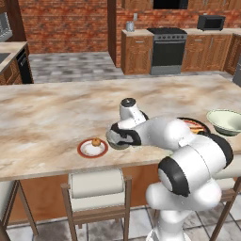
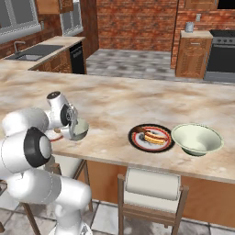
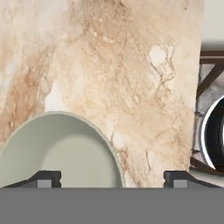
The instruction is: Take the smaller bowl and place it next to the appetizer plate on the dining counter , and place the larger bowl next to the plate with cooked food.
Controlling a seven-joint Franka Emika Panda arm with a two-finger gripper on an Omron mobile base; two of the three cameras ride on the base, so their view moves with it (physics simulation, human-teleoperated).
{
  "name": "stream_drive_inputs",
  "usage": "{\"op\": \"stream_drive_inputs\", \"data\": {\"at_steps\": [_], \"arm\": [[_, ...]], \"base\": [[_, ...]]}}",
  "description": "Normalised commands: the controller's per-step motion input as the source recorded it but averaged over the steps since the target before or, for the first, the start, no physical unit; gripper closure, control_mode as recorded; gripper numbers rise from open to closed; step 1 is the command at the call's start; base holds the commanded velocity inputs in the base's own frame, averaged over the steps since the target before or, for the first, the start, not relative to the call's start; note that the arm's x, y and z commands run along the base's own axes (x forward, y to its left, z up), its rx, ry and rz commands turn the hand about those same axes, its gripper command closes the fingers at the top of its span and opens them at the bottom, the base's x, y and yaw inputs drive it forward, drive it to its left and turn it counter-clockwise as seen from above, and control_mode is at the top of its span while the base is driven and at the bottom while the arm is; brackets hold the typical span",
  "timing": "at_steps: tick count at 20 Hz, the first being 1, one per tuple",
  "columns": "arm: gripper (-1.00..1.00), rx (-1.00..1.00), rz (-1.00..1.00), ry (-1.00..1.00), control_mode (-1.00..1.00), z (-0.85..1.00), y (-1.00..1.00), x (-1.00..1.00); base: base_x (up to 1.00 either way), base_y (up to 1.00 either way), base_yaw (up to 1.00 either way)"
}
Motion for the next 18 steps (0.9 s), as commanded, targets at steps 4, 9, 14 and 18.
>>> {"op": "stream_drive_inputs", "data": {"at_steps": [4,9,14,18], "arm": [[-1.0,0.0,-0.12,0.03,-1.0,0.92,-0.43,-0.69],[-1.0,0.0,-0.03,0.0,-1.0,1.0,-0.84,-0.84],[-1.0,0.0,0.0,0.0,-1.0,1.0,-0.74,-0.97],[-1.0,0.0,0.0,-0.02,-1.0,0.97,-0.5,-1.0]], "base": [[0.0,0.0,0.0],[0.0,0.0,0.0],[0.0,0.0,0.0],[0.0,0.0,0.0]]}}
